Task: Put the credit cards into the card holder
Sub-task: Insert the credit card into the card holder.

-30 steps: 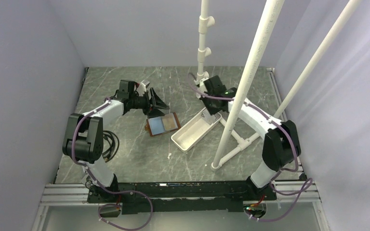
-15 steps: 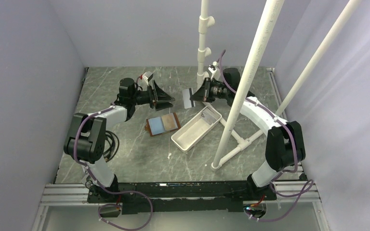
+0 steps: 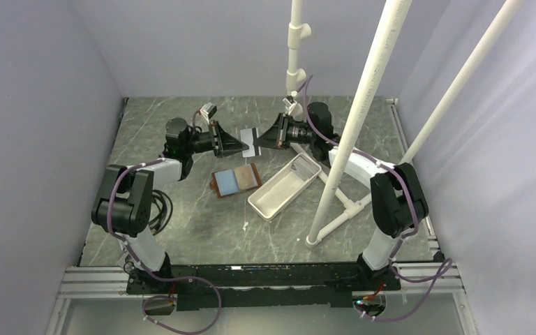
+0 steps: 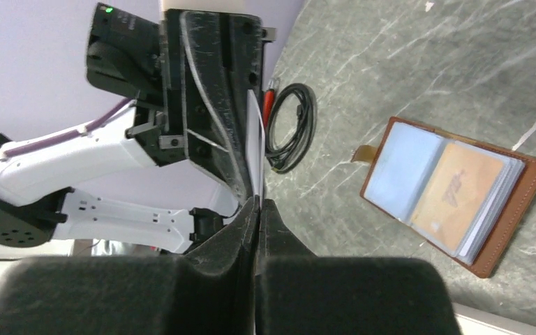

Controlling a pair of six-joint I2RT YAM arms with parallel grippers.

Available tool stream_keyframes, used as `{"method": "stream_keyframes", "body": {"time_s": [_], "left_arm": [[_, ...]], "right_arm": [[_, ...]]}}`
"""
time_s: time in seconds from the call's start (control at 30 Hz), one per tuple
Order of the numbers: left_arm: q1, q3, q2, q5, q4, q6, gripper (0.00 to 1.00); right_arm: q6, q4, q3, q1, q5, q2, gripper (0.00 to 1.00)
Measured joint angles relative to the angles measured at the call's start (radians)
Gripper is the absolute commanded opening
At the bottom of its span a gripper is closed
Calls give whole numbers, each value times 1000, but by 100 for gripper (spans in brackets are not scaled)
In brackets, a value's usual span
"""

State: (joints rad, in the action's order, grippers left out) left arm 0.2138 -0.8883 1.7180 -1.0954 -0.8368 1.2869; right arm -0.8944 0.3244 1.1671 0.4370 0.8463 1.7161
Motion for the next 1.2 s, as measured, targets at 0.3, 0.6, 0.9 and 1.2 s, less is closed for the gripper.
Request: {"method": "stream_keyframes", "body": {"time_s": [0.3, 0.6, 0.9, 1.2], "left_arm": [[-127, -154, -14, 81, 770, -463, 0], [-142, -238, 92, 150, 1300, -782, 0], [-142, -238, 206, 173, 1380, -831, 0], [-140, -245, 241, 176, 1377, -834, 0]], "right_arm": [[245, -317, 197, 79, -158, 122, 36], [406, -546, 394, 150, -247, 372, 11], [489, -679, 443, 162, -338, 473, 0], [512, -694, 465, 162, -375, 498, 0]]}}
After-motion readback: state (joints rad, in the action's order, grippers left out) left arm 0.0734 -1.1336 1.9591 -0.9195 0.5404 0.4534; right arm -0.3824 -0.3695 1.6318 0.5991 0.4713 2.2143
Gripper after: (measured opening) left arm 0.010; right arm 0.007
